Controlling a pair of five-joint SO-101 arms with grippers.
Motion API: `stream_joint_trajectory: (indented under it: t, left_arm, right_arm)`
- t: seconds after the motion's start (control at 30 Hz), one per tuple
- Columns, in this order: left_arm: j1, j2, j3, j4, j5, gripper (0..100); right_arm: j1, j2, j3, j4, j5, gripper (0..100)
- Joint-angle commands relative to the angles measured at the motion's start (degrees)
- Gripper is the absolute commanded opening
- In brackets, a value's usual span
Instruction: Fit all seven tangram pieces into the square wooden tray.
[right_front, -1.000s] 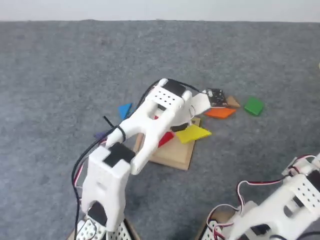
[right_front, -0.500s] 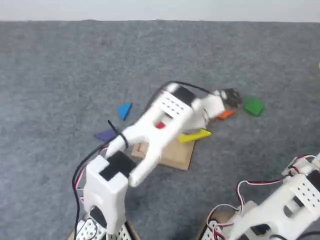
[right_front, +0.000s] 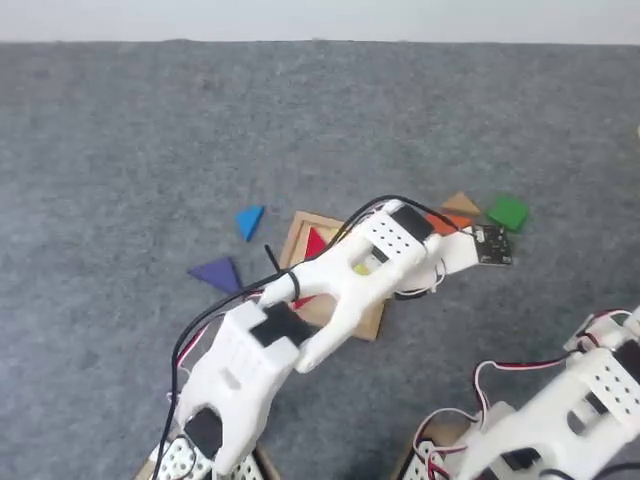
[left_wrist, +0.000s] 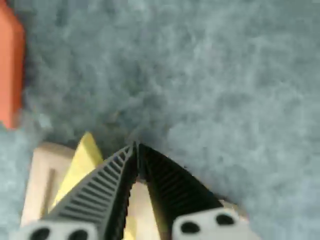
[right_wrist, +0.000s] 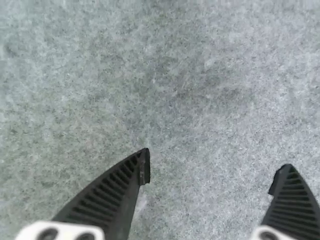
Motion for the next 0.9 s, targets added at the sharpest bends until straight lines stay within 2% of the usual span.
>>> stream_joint_trajectory:
  t: [0.0, 0.57, 0.87]
  left_arm:
    - [-0.7, 1.9, -6.4, -0.4, 0.5, 2]
    - [-11.2, 3.0, -8.0, 1.6, -1.5, 2]
    - [-12.0, -1.0, -7.9, 3.3, -2.9, 2]
  right_arm:
    - [-0.2, -1.6, -0.7, -1.1, 0.4, 37.9]
    - [-0.5, -1.6, -0.5, -1.1, 0.7, 37.9]
    - [-0.6, -1.6, -0.5, -1.2, 0.7, 37.9]
